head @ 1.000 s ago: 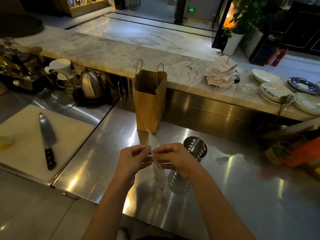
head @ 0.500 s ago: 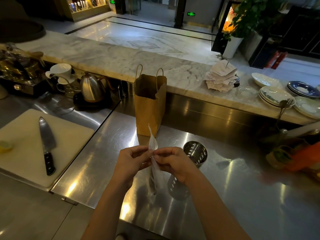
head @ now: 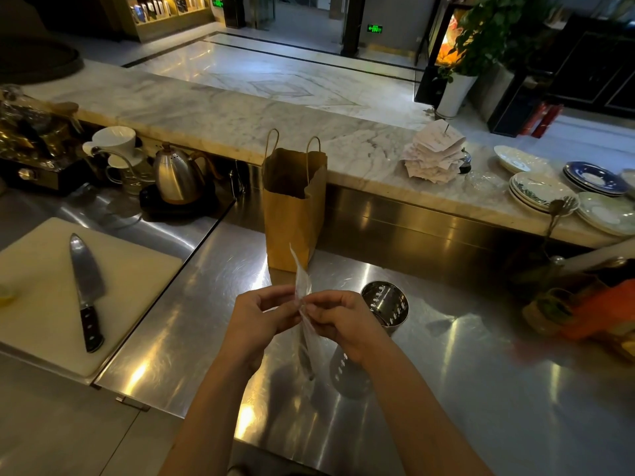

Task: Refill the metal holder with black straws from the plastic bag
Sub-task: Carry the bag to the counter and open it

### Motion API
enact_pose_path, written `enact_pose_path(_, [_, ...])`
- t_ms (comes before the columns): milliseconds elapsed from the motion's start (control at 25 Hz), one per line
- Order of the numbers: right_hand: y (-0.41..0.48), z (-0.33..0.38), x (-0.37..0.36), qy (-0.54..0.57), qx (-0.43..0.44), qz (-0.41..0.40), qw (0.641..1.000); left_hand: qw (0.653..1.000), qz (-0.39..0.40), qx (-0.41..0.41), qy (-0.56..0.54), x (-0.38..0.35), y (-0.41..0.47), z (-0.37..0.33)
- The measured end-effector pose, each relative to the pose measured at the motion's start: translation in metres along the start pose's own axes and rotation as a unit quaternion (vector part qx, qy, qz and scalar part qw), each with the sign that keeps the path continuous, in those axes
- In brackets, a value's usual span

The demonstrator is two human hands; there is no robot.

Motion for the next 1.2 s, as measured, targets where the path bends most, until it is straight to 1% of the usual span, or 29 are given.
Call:
enact_pose_path(320, [0.002, -0.001, 0.003, -0.059, 0.025, -0.024, 0.998, 0.999, -0.029, 0.021, 0.004, -0.012, 0.004, -0.002])
enact_pose_path(520, [0.001, 0.001, 0.005, -0.057, 0.031, -0.030, 0.997, 0.999, -0.034, 0.024, 0.006, -0.015, 0.005, 0.000])
enact_pose_path(760, [0.000, 0.005, 0.005, -0.014, 0.023, -0.032, 0.999, 0.999, -0.045, 0.024, -0.017, -0.017, 0.003, -0.001])
enact_pose_path(920, [-0.002, 0.007, 0.005, -0.009, 0.026, -0.039, 0.999, 0.999, -0.037, 0.017, -0.017, -0.019, 0.002, -0.001])
enact_pose_path(1080, [-0.004, 0.013, 0.003, -0.018, 0.032, -0.040, 0.999, 0.999, -0.036, 0.014, -0.017, -0.016, 0.002, -0.002])
enact_pose_path(1200, [-0.006, 0.018, 0.000, -0.055, 0.065, -0.047, 0.995, 0.999, -0.027, 0.002, -0.017, -0.018, -0.001, -0.006])
Point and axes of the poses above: each hand's wrist, its own y-axis towards the middle knuckle, its own x-axis out of the back of the hand, z = x × y, the point moved 2 cm from there along y, towards the middle knuckle, and after that the axes turned 13 degrees about -z, right-handed, at the moved point
